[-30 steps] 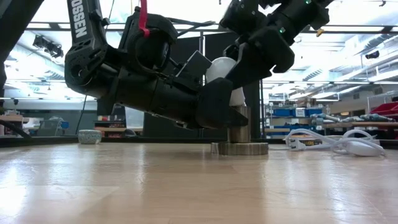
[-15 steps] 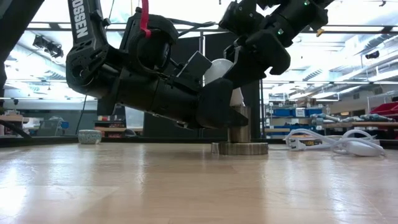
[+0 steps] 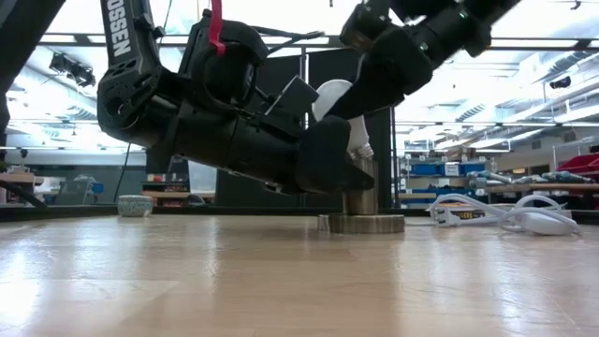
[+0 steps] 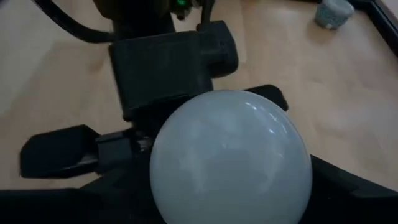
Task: Screw lightbulb
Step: Insert the white lightbulb into the golden lamp
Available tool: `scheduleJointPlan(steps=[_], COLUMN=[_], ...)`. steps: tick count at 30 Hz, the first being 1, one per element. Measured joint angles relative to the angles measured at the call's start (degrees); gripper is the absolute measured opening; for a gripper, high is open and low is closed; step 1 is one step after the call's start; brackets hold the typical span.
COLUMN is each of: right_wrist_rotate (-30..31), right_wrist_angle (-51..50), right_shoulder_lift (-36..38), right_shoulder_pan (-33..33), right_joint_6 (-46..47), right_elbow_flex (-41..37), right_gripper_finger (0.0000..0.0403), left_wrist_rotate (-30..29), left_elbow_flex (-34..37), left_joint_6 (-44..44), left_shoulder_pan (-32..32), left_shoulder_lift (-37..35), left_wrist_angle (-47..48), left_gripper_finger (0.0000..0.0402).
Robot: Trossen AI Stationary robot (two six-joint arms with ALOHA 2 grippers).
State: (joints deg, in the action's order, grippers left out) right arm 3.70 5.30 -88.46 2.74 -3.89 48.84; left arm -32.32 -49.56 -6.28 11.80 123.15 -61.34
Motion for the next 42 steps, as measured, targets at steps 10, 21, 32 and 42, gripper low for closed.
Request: scheduleJointPlan(steps=[10,21,32,42], right_wrist_rotate=[0.2,2.1,1.9,-3.6], right_wrist_angle=[22.9,37.2,47.0,43.6], right_shoulder_lift=[1.6,1.6,-0.6,-0.5], right_shoulder_pan=[1.3,1.4,1.6,0.6], right_joint_6=[3.0,5.2,4.3,4.4], right_elbow_flex=[-11.2,-19.3,-21.8,-21.7], right_gripper_finger=[0.0280,0.0281,0.0282,0.0282], left_wrist_rotate=[-0.3,-0.6,-0.8,0.6], left_elbow_flex=[0.0,0.0,0.0,0.0], left_joint_6=[0.0,-0.1,0.3,3.3], left_shoulder_pan=[0.3,0.3,0.3,0.4], left_shoulder_lift=[0.0,0.0,0.0,0.1], left_wrist_angle=[-0.1,-0.4,-3.6,-4.8], left_gripper_finger=[0.0185,0.0185,0.0185,0.0185])
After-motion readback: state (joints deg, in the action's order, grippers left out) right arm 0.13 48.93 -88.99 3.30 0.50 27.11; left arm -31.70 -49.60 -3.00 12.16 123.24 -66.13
